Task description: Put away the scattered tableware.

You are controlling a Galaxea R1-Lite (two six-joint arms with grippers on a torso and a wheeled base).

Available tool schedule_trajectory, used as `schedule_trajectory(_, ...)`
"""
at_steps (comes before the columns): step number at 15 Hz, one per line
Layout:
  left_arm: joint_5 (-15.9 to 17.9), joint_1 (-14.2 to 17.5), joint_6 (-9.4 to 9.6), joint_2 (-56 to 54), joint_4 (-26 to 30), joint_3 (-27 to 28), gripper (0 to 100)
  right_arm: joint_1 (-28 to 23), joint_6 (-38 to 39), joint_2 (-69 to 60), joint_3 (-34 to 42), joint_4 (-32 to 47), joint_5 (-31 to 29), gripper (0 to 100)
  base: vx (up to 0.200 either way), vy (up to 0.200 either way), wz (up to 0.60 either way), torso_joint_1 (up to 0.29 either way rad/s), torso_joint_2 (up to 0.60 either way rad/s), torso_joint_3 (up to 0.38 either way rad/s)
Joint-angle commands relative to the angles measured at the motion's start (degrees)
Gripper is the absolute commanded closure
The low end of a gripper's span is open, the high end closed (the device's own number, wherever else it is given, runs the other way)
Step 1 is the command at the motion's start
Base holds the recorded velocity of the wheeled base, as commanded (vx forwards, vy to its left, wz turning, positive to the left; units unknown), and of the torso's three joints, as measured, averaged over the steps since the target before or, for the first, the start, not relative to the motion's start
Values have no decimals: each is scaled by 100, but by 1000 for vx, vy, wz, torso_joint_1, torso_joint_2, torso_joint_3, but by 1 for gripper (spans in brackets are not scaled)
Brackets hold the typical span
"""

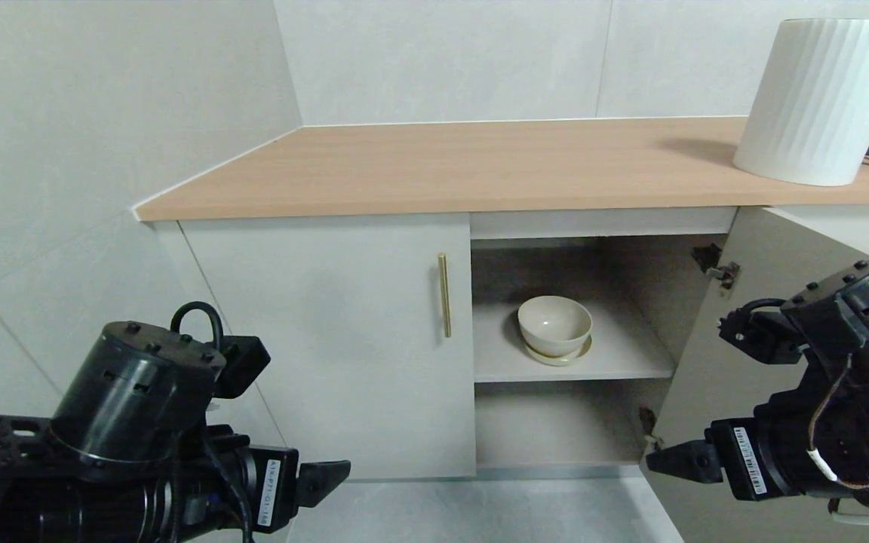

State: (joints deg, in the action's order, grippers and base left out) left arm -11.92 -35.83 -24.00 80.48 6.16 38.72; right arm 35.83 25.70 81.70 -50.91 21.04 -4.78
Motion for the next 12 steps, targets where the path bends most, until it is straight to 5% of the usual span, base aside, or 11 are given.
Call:
schedule_trajectory(1, -3, -12, -8, 29, 0, -5, 0, 3, 5, 39, 2, -4, 3, 0, -200, 0, 0, 2, 7, -2)
schedule_trajectory(6, -29, -12, 1, 64, 0, -22, 0, 3, 5, 56, 11, -4, 3, 0, -200, 0, 0, 4, 3, 3)
schedule_trajectory(12, -29, -12, -17, 108, 0, -22, 0, 3, -3, 65, 37, -4, 3, 0, 0, 0, 0, 0, 0, 0)
